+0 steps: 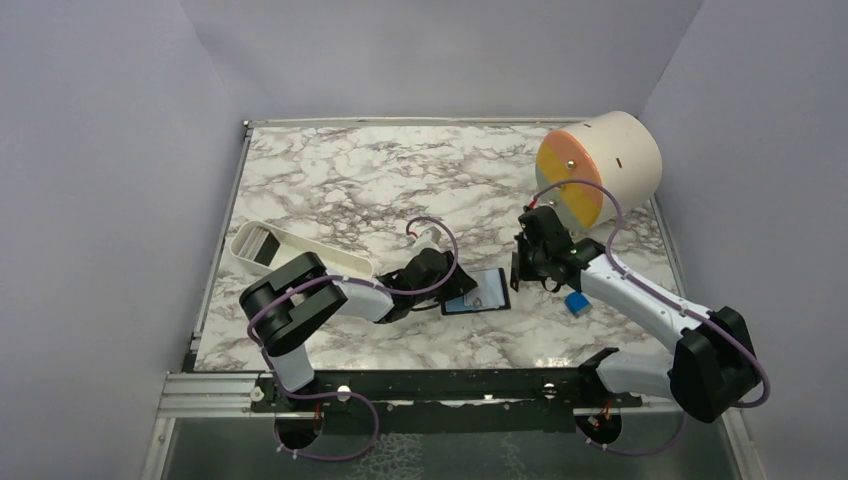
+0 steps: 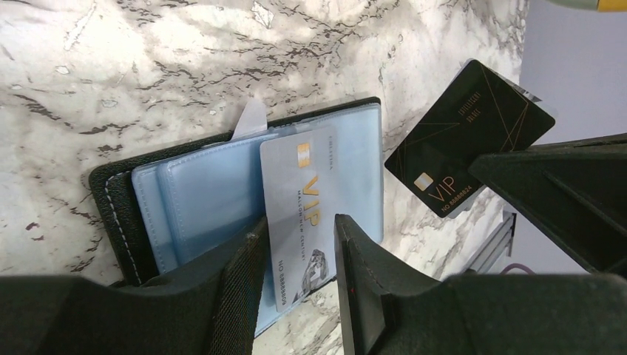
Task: Put the credit cards into the card holder
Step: Insert the credit card into the card holder.
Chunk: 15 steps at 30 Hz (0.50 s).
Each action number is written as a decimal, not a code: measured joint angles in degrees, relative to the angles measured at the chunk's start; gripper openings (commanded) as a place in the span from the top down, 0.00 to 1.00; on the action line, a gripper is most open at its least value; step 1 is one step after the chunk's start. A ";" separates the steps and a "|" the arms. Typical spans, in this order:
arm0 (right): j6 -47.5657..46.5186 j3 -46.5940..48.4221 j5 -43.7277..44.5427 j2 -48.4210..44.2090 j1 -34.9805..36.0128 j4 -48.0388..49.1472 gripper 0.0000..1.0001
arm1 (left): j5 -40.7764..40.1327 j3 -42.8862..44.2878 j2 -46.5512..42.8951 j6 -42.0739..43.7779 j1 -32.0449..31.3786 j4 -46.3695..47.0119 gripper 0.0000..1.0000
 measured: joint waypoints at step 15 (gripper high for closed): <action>0.52 -1.62 -4.81 0.55 0.00 2.03 0.99 | -0.39 2.05 -0.59 1.44 -0.72 -4.39 0.59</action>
